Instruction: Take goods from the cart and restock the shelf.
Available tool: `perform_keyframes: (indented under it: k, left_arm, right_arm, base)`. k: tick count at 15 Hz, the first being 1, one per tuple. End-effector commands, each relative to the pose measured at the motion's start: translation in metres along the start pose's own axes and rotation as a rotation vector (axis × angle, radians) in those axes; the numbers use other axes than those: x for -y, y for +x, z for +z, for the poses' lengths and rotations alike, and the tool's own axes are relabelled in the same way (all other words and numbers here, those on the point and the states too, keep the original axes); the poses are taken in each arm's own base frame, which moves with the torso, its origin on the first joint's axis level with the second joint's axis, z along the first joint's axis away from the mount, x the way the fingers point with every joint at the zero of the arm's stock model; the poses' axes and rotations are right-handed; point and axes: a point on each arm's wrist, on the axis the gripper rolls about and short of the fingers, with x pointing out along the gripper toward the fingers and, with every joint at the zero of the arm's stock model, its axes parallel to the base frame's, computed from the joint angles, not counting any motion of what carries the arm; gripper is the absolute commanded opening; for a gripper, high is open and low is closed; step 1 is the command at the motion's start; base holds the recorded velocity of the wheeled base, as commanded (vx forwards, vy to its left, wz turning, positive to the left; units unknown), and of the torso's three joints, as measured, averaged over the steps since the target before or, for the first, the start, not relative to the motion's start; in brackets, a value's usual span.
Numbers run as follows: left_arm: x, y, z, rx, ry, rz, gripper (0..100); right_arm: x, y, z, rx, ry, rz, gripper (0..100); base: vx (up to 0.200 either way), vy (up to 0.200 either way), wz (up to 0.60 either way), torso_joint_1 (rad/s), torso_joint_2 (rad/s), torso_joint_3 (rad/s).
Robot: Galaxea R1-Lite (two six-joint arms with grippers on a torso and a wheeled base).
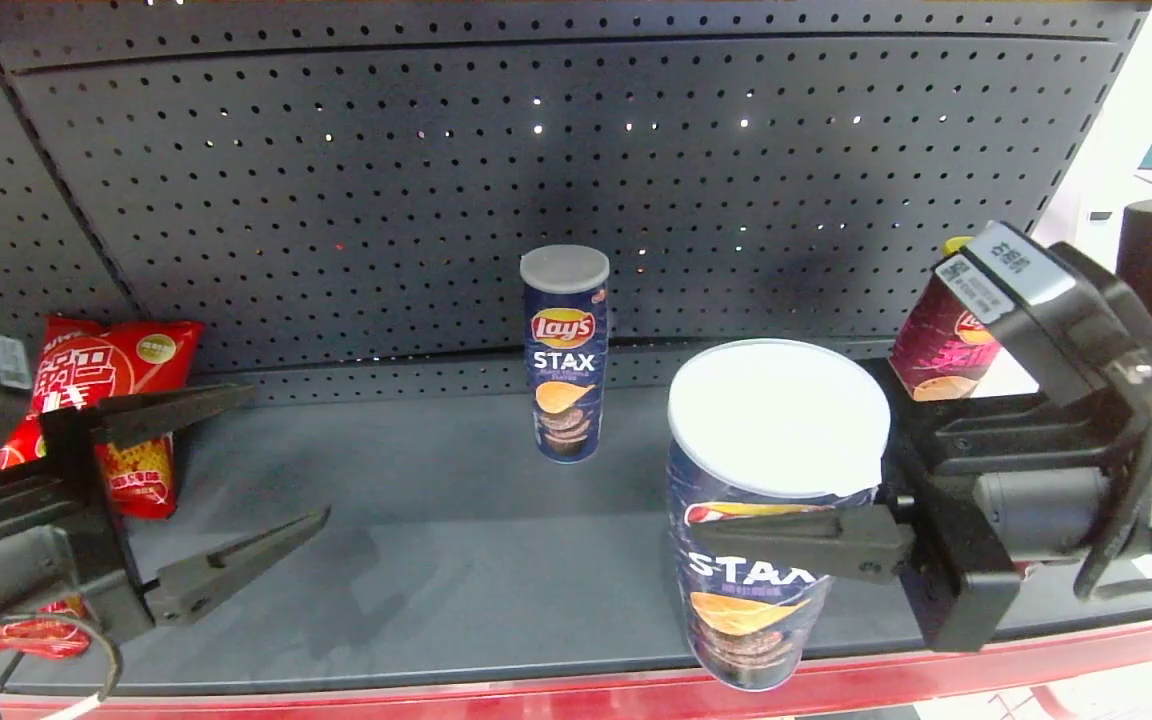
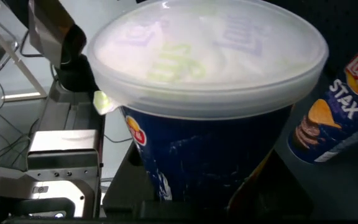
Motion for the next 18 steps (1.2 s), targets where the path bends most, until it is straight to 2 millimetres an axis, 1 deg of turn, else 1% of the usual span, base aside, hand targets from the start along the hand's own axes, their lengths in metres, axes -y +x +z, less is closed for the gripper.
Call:
perform_keyframes:
  k: [1, 2, 3, 4, 5, 6, 7, 8, 9, 10, 11, 12, 13, 15, 18]
  left_arm:
    - [-0.039, 0.036, -0.032, -0.058, -0.018, -0.136, 100]
    - [-0.05, 0.049, -0.038, -0.031, -0.005, -0.195, 100]
    - [-0.065, 0.066, -0.043, 0.003, 0.019, -0.217, 100]
    - [-0.073, 0.077, -0.048, 0.027, 0.037, -0.227, 100]
    - [-0.085, 0.097, -0.065, 0.071, 0.049, -0.244, 100]
    - [-0.085, 0.105, -0.073, 0.086, 0.028, -0.244, 100]
    - [-0.081, 0.111, -0.075, 0.087, -0.01, -0.243, 100]
    - [-0.079, 0.123, -0.075, 0.088, -0.043, -0.22, 100]
    - [-0.079, 0.133, -0.072, 0.108, -0.032, -0.221, 100]
    - [-0.075, 0.144, -0.069, 0.119, -0.028, -0.246, 100]
    - [-0.072, 0.148, -0.067, 0.122, -0.026, -0.253, 100]
    - [-0.063, 0.159, -0.067, 0.112, -0.048, -0.255, 100]
    - [-0.063, 0.159, -0.067, 0.112, -0.048, -0.255, 100]
    - [-0.072, 0.177, -0.064, 0.142, -0.034, -0.227, 100]
    - [-0.069, 0.182, -0.066, 0.134, -0.051, -0.228, 100]
  right_arm:
    - [0.002, -0.002, 0.0, 0.001, 0.0, -0.011, 0]
    - [0.002, -0.003, 0.001, 0.004, 0.0, -0.014, 0]
    - [0.002, -0.003, 0.0, 0.003, 0.007, -0.013, 0]
    - [0.002, -0.002, 0.0, 0.001, 0.01, -0.013, 0]
    - [0.004, -0.001, 0.001, 0.016, 0.003, -0.018, 0]
    - [0.005, 0.001, 0.001, 0.023, 0.014, -0.02, 0]
    - [0.006, 0.001, 0.003, 0.037, 0.022, -0.027, 0]
    - [0.007, 0.001, 0.004, 0.049, 0.027, -0.036, 0]
    - [0.008, 0.003, 0.003, 0.044, 0.034, -0.044, 0]
    - [0.008, 0.003, 0.002, 0.042, 0.037, -0.045, 0]
    - [0.009, 0.004, 0.001, 0.041, 0.037, -0.044, 0]
    - [0.01, 0.006, 0.001, 0.038, 0.038, -0.044, 0]
    - [0.01, 0.006, 0.001, 0.038, 0.038, -0.044, 0]
    - [0.01, 0.005, 0.001, 0.038, 0.04, -0.043, 0]
    - [0.012, 0.004, -0.001, 0.035, 0.044, -0.053, 0]
  base:
    - [0.0, 0.0, 0.0, 0.0, 0.0, 0.0]
    - [0.0, 0.0, 0.0, 0.0, 0.0, 0.0]
    - [0.0, 0.0, 0.0, 0.0, 0.0, 0.0]
    - [0.0, 0.0, 0.0, 0.0, 0.0, 0.0]
    - [0.0, 0.0, 0.0, 0.0, 0.0, 0.0]
    - [0.0, 0.0, 0.0, 0.0, 0.0, 0.0]
    - [0.0, 0.0, 0.0, 0.0, 0.0, 0.0]
    - [0.0, 0.0, 0.0, 0.0, 0.0, 0.0]
    - [0.0, 0.0, 0.0, 0.0, 0.0, 0.0]
    - [0.0, 0.0, 0.0, 0.0, 0.0, 0.0]
    - [0.0, 0.0, 0.0, 0.0, 0.0, 0.0]
    - [0.0, 0.0, 0.0, 0.0, 0.0, 0.0]
    - [0.0, 0.0, 0.0, 0.0, 0.0, 0.0]
    - [0.0, 0.0, 0.0, 0.0, 0.0, 0.0]
    - [0.0, 0.0, 0.0, 0.0, 0.0, 0.0]
